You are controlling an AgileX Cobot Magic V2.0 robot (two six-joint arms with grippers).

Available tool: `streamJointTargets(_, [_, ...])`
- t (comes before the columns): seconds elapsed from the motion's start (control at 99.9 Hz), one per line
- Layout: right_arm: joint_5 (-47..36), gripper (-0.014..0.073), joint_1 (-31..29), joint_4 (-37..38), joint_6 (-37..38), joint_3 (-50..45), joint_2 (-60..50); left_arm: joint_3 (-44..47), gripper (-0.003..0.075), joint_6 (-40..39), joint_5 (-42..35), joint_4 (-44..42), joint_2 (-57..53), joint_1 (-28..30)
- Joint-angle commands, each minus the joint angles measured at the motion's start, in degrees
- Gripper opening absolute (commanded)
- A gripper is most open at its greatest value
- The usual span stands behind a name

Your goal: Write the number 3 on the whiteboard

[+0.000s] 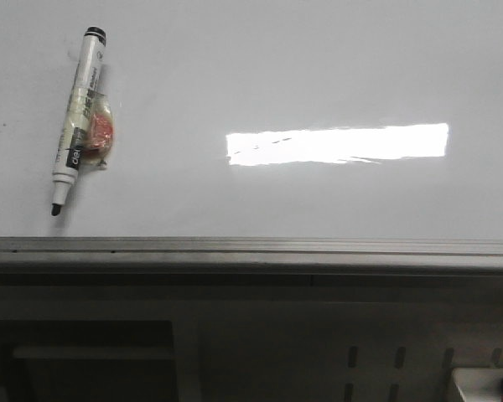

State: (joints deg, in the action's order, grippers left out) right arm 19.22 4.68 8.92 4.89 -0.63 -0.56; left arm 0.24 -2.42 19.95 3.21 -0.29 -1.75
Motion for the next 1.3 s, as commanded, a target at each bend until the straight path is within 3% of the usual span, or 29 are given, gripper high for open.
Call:
streamJointTargets(0.0, [-1.50,-0.0064,-0.31,0.67,0.01,-1.36,-0.90,2.00,-0.0020,-0.49,-2.47,0.52,-1.51,0.18])
streamJointTargets(0.35, [-3.53,-0.0064,-0.31,1.14,0.01,-1.36,-0.90,2.00,-0.0020,-0.49,-2.47,0.52,-1.51,0.18])
streamJointTargets(0.58, [-18.56,-0.0064,-0.31,0.63,0.01,-1.36,-0.90,2.00,-0.0020,-0.49,-2.47,0.52,-1.51,0.18])
streamJointTargets(0.701, [-24.93,-0.0064,-0.31,-8.92,0.01,-1.36,-0.90,2.00,-0.0020,-0.03,-3.45,-0.37,-1.51,0.18])
streamJointTargets(0.771, [-24.04,-0.0064,-0.31,-14.07,0.01,-1.36,-0.90,2.00,-0.0020,-0.15,-6.24,7.21,-1.51,0.18])
streamJointTargets(0.821, [-22.81,-0.0064,-0.31,-17.54,0.01,-1.36,-0.90,2.00,-0.0020,-0.15,-10.04,20.70,-1.51,0.18])
streamJointTargets(0.901, [-22.01,-0.0064,-0.31,-21.47,0.01,-1.36,-0.90,2.00,-0.0020,-0.04,-13.46,33.90,-1.51,0.18])
streamJointTargets(1.161, [-23.86,-0.0064,-0.31,-29.54,0.01,2.08,-0.90,1.70,-0.0020,-0.04,-19.37,52.49,-1.51,0.18])
streamJointTargets(1.291, [-19.22,-0.0064,-0.31,-29.41,0.01,7.75,-0.65,-1.92,-0.0020,3.53,-16.13,49.80,-1.26,0.18])
